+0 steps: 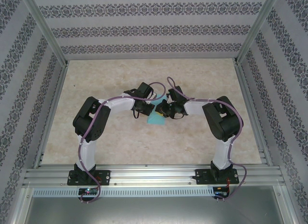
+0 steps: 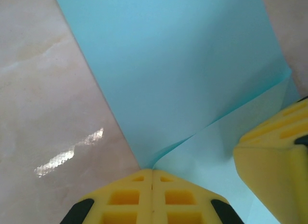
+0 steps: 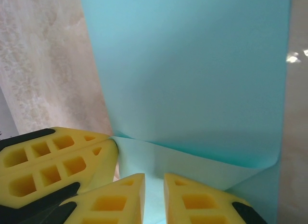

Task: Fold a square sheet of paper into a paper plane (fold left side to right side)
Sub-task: Fold the triangle a second time at the center of the table.

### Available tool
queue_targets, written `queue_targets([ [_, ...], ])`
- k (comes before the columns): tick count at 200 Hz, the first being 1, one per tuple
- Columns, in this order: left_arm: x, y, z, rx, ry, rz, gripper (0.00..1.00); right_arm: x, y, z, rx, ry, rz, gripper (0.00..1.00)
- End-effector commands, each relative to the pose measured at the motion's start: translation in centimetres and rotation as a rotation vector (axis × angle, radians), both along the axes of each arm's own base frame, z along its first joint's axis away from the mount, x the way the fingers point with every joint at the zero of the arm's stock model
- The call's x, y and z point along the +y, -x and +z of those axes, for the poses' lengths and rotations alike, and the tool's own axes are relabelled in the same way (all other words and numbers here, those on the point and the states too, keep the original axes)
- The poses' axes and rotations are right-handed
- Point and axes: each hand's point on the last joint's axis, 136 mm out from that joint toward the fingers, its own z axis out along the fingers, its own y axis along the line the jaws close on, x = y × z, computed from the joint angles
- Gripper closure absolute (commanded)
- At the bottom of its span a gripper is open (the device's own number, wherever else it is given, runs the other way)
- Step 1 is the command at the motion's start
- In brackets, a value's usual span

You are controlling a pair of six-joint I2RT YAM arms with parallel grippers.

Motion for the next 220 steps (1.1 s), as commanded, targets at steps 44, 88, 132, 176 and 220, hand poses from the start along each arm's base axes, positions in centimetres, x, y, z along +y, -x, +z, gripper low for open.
queue_targets([
  [44, -0.4, -1.0, 0.8, -0.030, 0.027, 0.019, 1.00, -1.6, 1.0, -2.5, 0.045, 0.087, -0.009, 0.81],
  [88, 0.0, -1.0, 2.3, -0.057, 0.032, 0.035, 0.90, -2.1, 1.5, -3.5, 0.077, 0.113, -0.015, 0.81],
  [132, 1.4, -0.6, 5.7, -0.086, 0.096, 0.086, 0.81, -2.2, 1.6, -3.8, 0.084, 0.124, -0.016, 0.81],
  [176, 0.2, 2.5, 7.7, -0.019, 0.280, 0.085, 0.80, -2.2, 1.5, -3.9, 0.083, 0.127, -0.014, 0.81],
  [220, -3.5, 5.5, 7.8, 0.127, 0.514, 0.052, 0.80, -2.1, 1.5, -3.9, 0.082, 0.124, -0.014, 0.81],
])
